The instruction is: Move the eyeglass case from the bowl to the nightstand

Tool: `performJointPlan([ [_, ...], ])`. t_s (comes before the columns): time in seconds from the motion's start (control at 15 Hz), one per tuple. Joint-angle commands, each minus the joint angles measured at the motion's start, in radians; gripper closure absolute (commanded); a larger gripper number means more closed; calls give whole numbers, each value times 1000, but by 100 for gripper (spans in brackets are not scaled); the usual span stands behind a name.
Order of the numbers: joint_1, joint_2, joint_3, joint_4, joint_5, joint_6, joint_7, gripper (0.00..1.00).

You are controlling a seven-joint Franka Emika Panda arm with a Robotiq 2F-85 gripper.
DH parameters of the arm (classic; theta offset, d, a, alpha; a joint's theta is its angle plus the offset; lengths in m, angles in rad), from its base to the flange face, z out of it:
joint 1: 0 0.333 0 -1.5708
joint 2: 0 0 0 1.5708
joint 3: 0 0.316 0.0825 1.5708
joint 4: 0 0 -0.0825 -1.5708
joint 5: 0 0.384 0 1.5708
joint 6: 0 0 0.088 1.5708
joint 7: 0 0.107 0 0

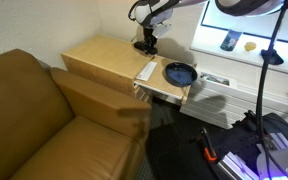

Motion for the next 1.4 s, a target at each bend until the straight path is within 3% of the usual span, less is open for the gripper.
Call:
performJointPlan([
  [0.0, 6, 70, -7, 107, 12, -7, 10, 72],
  [0.53, 39, 182, -10, 304, 11, -57, -15, 72],
  [0.8, 33, 230, 12, 365, 48, -107, -23, 72],
  [1.13, 35, 259, -14, 396, 37, -85, 37, 72],
  [1.2, 33, 261, -13, 402, 41, -91, 50, 22],
  [1.33, 28, 266, -3, 411, 48, -79, 54, 15],
])
